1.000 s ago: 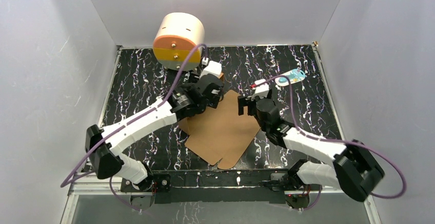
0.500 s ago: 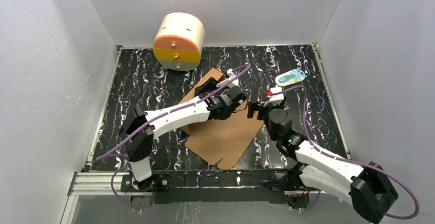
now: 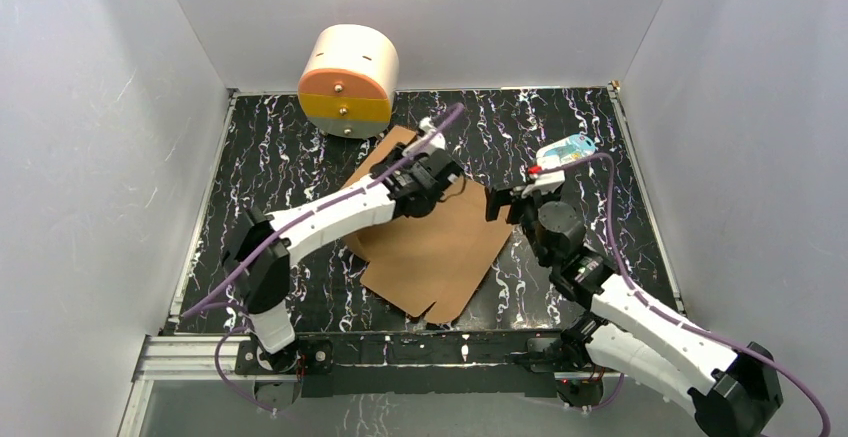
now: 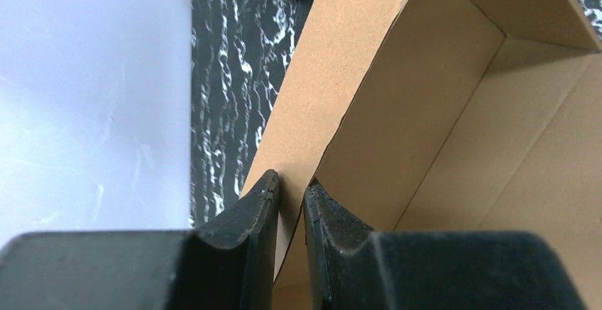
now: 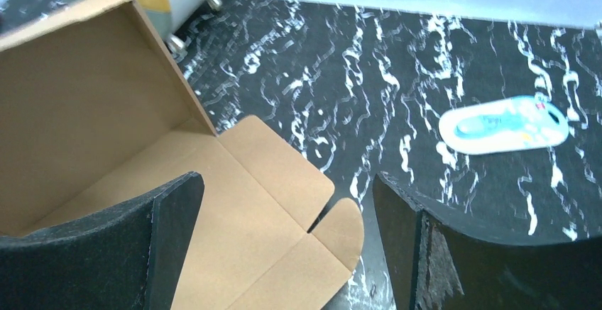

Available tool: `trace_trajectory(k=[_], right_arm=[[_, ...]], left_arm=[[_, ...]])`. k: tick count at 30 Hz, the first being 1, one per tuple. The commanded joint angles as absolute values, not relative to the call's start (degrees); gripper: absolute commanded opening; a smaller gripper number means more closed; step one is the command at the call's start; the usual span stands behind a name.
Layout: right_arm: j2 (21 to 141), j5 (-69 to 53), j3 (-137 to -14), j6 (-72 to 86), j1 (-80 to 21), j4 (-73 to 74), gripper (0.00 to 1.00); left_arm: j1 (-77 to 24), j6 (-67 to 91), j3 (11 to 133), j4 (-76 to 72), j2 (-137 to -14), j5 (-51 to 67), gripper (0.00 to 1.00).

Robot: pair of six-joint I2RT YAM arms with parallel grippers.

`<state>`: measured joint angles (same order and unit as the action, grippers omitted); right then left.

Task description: Fold the paper box

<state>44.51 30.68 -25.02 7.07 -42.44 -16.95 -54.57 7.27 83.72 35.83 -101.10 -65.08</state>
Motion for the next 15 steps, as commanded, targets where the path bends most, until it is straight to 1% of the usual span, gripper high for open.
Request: trace_trajectory(k=[1,6,12,15], right_arm=[[45.7,25.3,-39.1,5.3,-42.3,-4.8,0.99],[50.6,20.4,-51.2,5.8,-42.3,7.9,0.98],[54.8,12.9,-61.5,4.3,-42.2,15.1,0.99],[57.5,11.7,-66.0,3.4,-42.3,18.7,0.99]], left_arm=[[-47.7,17.1,83.3,42.0,-93.5,-55.8,0.16],[-41.0,23.1,79.0,42.7,-89.0,-44.1,0.13],[-32.2,28.1,72.5,41.0,-85.3,-30.7,0.12],[-27.7,30.8,68.1,38.9,-84.0,-24.0,0.12]])
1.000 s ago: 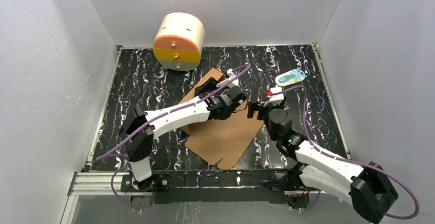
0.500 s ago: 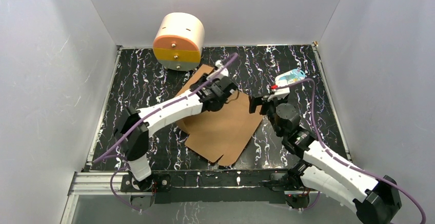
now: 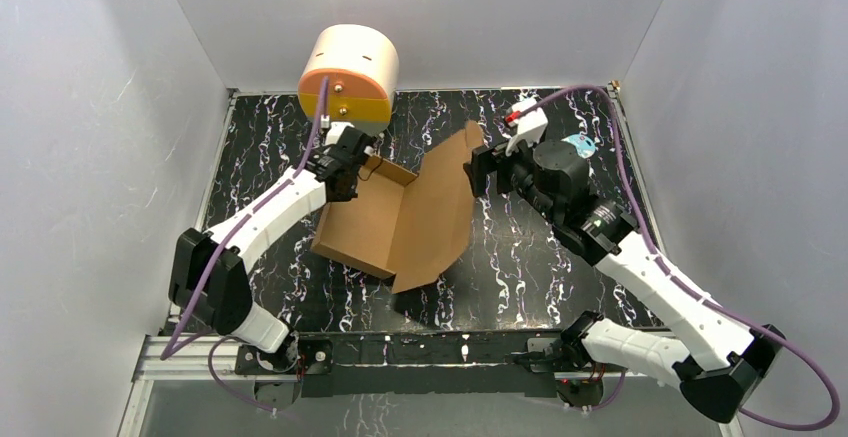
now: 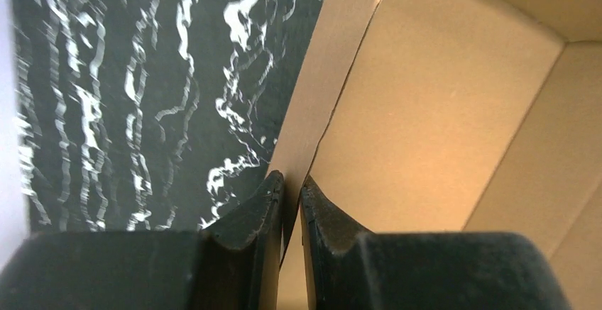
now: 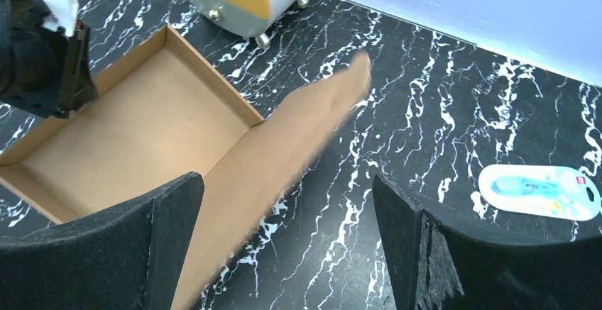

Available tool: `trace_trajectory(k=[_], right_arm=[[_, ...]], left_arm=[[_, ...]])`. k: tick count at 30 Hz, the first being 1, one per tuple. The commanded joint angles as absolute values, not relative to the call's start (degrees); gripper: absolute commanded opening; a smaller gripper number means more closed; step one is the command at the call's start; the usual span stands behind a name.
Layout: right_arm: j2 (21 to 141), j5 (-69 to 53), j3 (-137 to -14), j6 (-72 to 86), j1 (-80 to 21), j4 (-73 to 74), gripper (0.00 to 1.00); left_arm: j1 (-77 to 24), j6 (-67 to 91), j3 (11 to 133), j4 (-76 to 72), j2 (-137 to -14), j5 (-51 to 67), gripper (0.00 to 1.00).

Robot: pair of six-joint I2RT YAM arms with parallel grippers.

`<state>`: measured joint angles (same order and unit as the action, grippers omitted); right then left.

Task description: Fold the paper box

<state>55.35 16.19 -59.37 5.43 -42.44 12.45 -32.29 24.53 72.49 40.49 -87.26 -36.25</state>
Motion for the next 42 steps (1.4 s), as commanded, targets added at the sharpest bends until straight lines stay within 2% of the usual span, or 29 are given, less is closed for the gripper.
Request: trace_trajectory(k=[1,4,12,22,30,34,42], right_arm=[[58.4,11.5,-67.6,3.1,-42.3,20.0,0.99],[61.7,8.6,-71.9,2.6,-42.3,23.1,0.98],[69.7,0.8,-81.1,2.3,-42.3,28.4,0.98],[73.4,-2.5,-82.5,2.2,-42.3,29.4,0.99],[73.6,-2.8,-79.1,4.9,-42.3,25.4,0.98],[76.3,-3.1,-85.5,4.8,-44.8,27.8,0.97],[83.9,4.8,-95.5,3.4,-54.1,31.0,0.97]], left_arm=[[-26.4,31.6,65.5,37.3,-83.4,-21.9,0.12],[-22.9,35.0,59.3,32.4,-81.7,-17.3,0.12],[-22.3,43.8,47.5,20.0,-77.1,-10.8,0.12],[-20.1,41.4,48.5,22.8,-66.4,-11.9,0.35],[-17.7,40.5,50.4,23.6,-60.5,-6.3,0.52],[-15.9,41.7,46.0,22.8,-60.7,-5.1,0.55],[-13.8,44.5,36.2,15.6,-60.5,4.2,0.57]])
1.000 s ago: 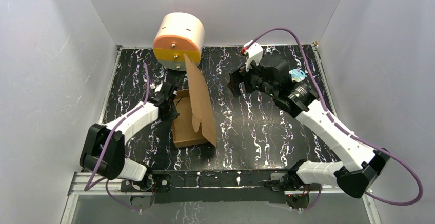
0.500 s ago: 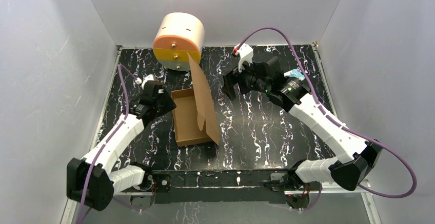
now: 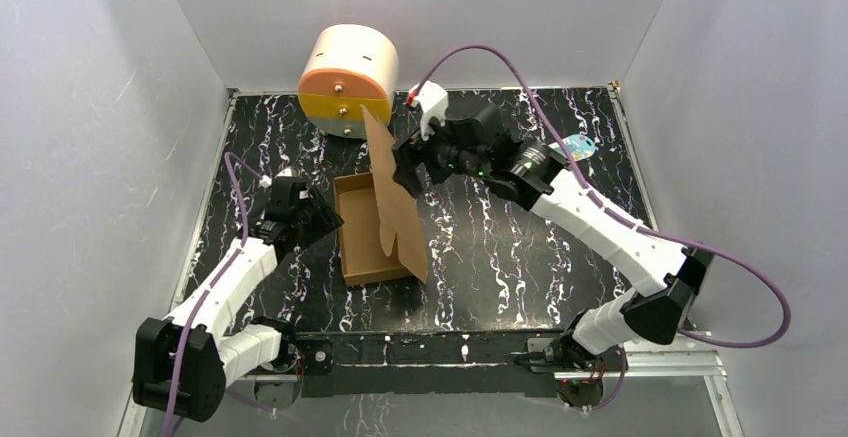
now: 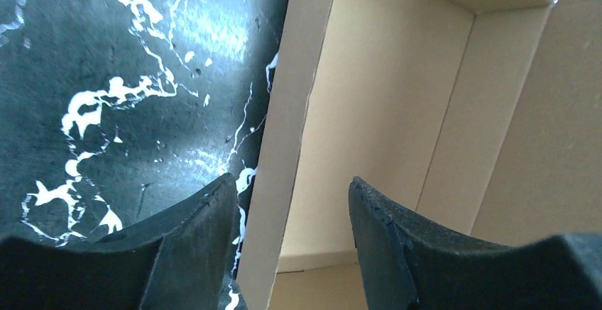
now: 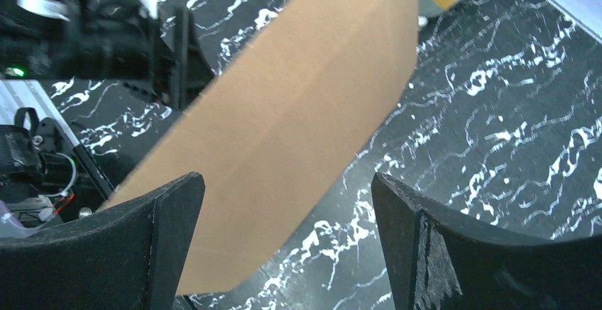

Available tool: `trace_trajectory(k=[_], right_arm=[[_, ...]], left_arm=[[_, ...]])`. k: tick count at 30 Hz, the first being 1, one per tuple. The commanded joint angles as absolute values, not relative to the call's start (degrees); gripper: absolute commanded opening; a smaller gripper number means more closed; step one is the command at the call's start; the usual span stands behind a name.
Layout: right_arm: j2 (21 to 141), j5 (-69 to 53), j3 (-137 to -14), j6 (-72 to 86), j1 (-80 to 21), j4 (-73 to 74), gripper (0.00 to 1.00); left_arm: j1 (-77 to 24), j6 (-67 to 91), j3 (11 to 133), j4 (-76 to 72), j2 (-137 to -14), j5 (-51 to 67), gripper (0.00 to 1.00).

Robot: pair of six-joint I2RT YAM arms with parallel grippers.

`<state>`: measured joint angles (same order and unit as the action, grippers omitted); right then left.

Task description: Fold the paper box

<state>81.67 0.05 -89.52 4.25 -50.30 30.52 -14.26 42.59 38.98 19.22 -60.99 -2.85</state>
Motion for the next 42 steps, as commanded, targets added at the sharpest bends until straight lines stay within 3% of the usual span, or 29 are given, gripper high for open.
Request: trace_trajectory(k=[1,11,19,23,34,42], right_arm=[[85.2,6.0,-97.1,3.2,-55.1,31.6,0.97],[100.5,21.1,-116.2,1.9,-61.0,42.6,0.91],[108.7,26.6,-125.3,0.9,-62.7,49.2,0.75],[111.2,30.8,-128.0,0.3,-63.1,52.1,0.62],[104.3,29.6,-115.9,-12.1,-63.1,45.1,0.19],[99.5,18.3,-107.4,-25.9,-61.1,38.3,0.09]], left_arm=[[-13.8,44.9,35.2,14.7,-60.8,5.5,0.57],[-13.8,46.1,30.7,10.5,-60.8,13.3,0.57],[-13.8,46.5,28.1,9.0,-60.4,15.0,0.57],[-13.9,46.9,28.0,8.2,-60.4,16.4,0.57],[-14.9,42.1,32.8,14.5,-55.6,12.5,0.64],[-14.9,32.8,44.9,28.2,-47.5,2.9,0.74]])
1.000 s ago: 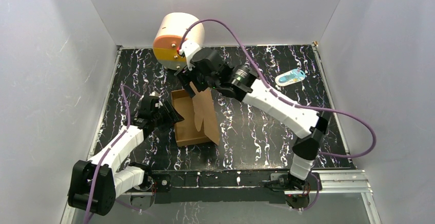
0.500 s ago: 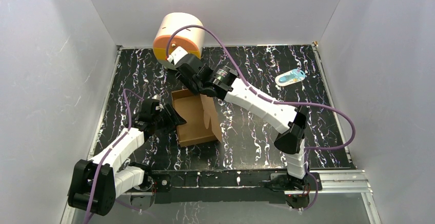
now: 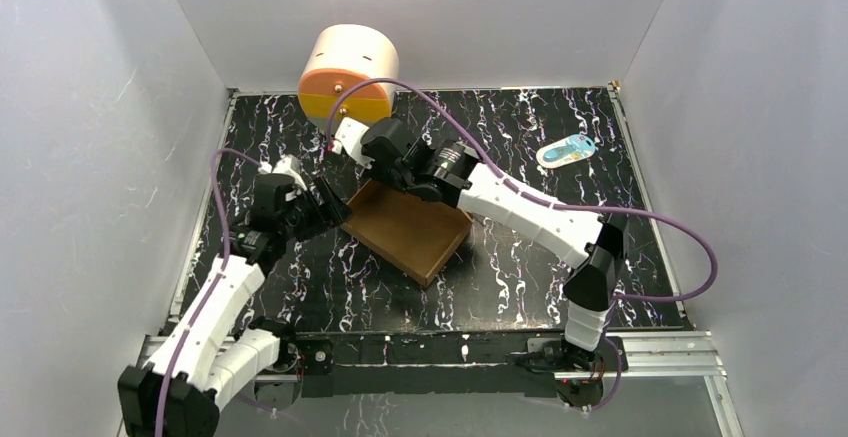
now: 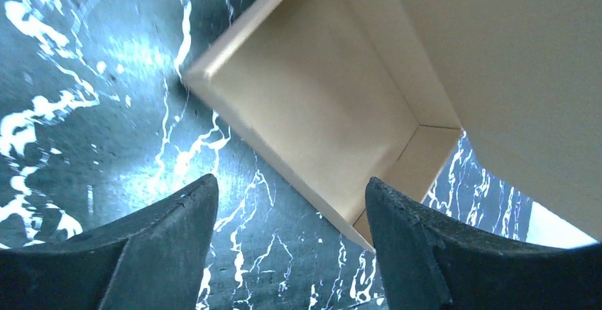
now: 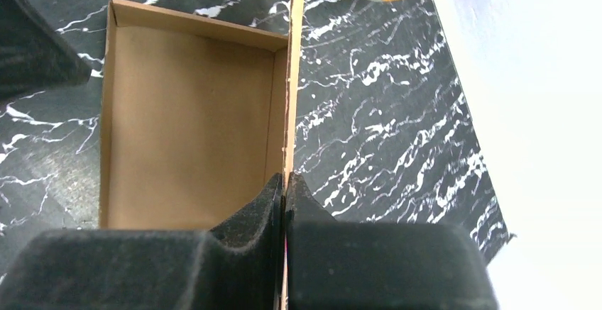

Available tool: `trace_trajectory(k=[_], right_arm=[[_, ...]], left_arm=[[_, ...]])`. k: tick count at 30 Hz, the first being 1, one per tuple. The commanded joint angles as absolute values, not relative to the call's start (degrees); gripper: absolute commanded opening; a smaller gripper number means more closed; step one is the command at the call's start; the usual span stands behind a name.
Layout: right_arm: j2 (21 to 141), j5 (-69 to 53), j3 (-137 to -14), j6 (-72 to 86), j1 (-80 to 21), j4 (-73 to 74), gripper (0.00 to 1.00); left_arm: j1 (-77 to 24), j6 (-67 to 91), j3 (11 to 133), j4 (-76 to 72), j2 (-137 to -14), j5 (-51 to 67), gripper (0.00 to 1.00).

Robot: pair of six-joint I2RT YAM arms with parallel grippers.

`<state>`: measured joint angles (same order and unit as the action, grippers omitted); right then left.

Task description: Fold the paper box

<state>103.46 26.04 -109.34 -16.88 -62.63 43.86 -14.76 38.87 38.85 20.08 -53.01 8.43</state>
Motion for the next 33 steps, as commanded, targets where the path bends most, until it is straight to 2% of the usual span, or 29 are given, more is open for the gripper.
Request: trace_trajectory(k=[1,5,8,14,20,23,28,33], right_arm=[[99.1,14.8,-107.0,-26.8,-60.0,38.1,0.08],[96.8,-0.1,-104.3,-29.8,-54.3,35.9,0.07],[94.8,-6.8,-101.8,-34.0,-51.8,34.1,0.08],[92.6,-15.9,-98.1,-42.9,-48.3,32.7,0.11],[92.3,-17.4,-96.6,-46.1,-48.0,31.2,0.18],[91.3,-15.8,-96.6,-44.8,-48.0,31.0,0.27],[87.4,-11.0,-95.3,-37.2,-48.1,29.3,0.53],[82.6,0.6,-91.1,-29.8,-48.1,30.6,0.63]], left_arm=[[-14.9,31.3,46.2,29.0,-46.3,1.6,0.75],[-14.9,24.5,49.6,29.7,-42.9,-2.7,0.82],[-14.9,20.1,51.6,29.7,-42.1,-3.5,0.85],[-14.9,13.3,54.6,27.4,-44.0,-0.8,0.86],[-14.9,7.6,57.4,26.0,-49.1,4.4,0.86],[-14.9,5.7,58.3,25.7,-50.6,4.0,0.86],[-14.9,3.3,60.5,25.3,-54.8,4.8,0.86],[-14.9,0.5,63.9,26.2,-59.0,4.7,0.85]])
